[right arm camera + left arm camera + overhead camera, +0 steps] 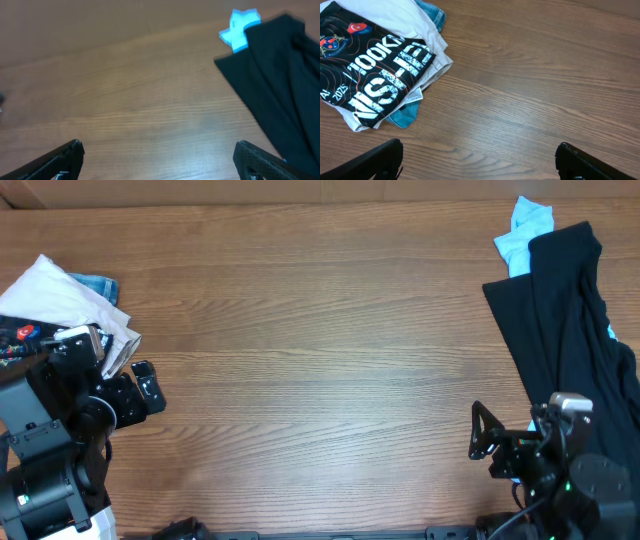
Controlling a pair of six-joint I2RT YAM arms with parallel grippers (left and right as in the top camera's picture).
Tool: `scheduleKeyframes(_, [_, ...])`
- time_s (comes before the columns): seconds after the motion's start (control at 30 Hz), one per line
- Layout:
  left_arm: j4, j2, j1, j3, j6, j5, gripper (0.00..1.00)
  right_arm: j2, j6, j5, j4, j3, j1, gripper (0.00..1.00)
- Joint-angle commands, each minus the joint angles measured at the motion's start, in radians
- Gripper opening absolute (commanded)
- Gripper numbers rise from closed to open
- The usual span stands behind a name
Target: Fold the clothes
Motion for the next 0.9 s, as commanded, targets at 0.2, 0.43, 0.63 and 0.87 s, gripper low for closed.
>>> scheduleKeyframes(0.2, [0.000,0.000,0.006,-0.006,0.019,-0.007,1.00,-0.318,0.000,0.010,0.223,-0.294,0.003,1.00])
scheduleKeyframes(0.43, [0.000,0.000,0.006,-0.006,0.019,-0.007,1.00,-0.342,-0.058,0.010,0.489,-0.478,0.002,1.00])
scheduleKeyframes(0.63, [0.000,0.000,0.006,-0.006,0.019,-0.007,1.00,-0.342,-0.060,0.015,1.019,-0.782,0.002,1.00])
scheduleKeyframes(0.87, [0.000,0.000,0.006,-0.006,0.019,-0.007,1.00,-0.342,-0.153,0.061,0.942,-0.796,0.003,1.00])
